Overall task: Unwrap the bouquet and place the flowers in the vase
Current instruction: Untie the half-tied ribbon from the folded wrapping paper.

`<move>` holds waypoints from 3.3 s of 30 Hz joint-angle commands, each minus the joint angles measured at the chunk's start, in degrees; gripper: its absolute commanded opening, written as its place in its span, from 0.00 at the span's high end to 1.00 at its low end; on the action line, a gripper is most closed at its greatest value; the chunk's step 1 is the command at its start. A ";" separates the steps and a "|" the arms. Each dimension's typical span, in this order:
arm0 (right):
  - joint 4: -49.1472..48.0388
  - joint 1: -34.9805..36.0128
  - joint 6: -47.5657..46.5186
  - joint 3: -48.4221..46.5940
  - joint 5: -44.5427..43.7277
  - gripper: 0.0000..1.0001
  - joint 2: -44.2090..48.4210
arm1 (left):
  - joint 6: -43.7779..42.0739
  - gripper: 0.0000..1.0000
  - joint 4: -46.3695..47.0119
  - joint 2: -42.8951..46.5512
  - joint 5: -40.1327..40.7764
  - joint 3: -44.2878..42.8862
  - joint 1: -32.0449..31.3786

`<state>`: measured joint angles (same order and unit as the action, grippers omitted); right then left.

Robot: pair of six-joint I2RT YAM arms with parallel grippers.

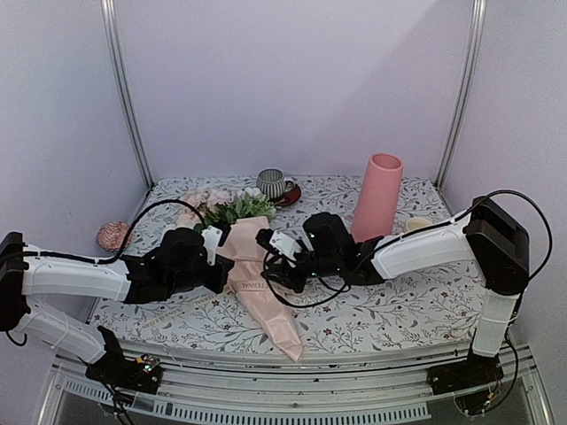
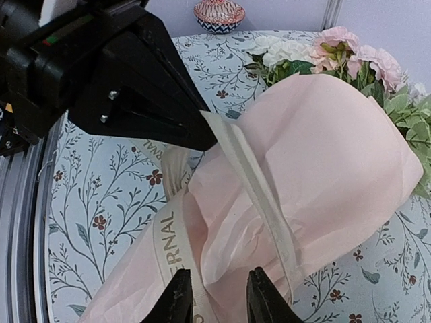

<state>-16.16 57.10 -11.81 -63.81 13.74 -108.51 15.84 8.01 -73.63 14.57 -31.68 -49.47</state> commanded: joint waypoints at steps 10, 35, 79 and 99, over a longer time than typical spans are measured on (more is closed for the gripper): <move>-4.07 -4.58 10.34 8.41 -2.58 0.65 2.64 | -0.37 1.00 1.70 0.15 -0.11 1.61 -0.31; -3.61 -5.88 13.89 4.35 2.16 0.70 -5.97 | -0.65 1.00 0.78 0.24 0.46 1.62 -0.30; 0.61 -5.23 9.07 -4.96 6.03 0.96 5.45 | 1.11 0.17 8.23 15.03 -13.36 3.56 0.78; 0.91 -2.44 6.25 -7.42 9.47 0.96 3.20 | -3.78 0.16 2.40 5.42 -26.50 -2.89 6.58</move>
<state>-15.00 54.02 -4.36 -69.65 21.61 -104.33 13.43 11.22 -65.82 -9.72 -32.23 -43.44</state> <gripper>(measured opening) 0.040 0.877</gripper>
